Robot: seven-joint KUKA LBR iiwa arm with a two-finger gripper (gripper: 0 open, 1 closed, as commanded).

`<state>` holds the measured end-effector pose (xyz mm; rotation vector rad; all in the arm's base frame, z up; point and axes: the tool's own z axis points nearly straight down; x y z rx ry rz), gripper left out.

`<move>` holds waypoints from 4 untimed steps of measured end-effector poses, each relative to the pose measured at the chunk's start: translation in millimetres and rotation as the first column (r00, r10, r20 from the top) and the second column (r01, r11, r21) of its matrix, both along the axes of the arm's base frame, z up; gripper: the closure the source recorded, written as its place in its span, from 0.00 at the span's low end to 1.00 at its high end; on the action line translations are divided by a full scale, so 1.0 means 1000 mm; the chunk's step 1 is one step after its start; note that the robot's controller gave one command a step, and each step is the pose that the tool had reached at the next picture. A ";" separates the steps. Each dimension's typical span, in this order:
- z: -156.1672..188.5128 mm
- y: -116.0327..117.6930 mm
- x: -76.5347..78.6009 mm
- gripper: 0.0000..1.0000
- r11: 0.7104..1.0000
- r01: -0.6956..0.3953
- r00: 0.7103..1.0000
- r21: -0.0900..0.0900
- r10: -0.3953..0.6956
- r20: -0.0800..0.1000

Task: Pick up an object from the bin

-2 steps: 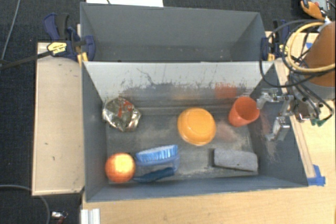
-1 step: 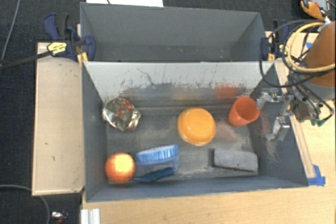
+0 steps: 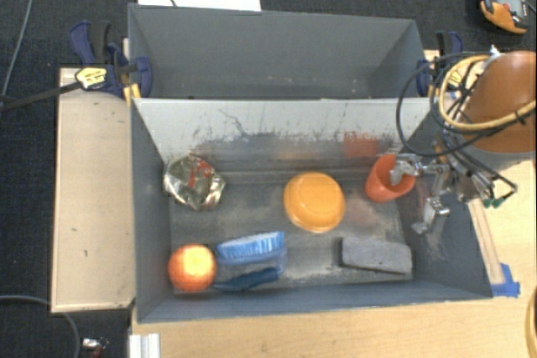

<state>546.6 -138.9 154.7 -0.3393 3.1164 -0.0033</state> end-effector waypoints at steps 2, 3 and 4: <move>-0.034 0.008 -0.005 0.00 0.999 0.037 0.999 0.002 -0.037 -0.006; -0.017 0.023 0.010 0.00 0.996 0.091 0.996 0.002 -0.091 0.012; -0.063 0.020 0.001 1.00 0.999 -0.039 0.999 0.001 0.039 -0.003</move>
Offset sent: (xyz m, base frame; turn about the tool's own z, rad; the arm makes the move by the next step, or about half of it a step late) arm -0.0052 0.0079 -0.0321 0.0366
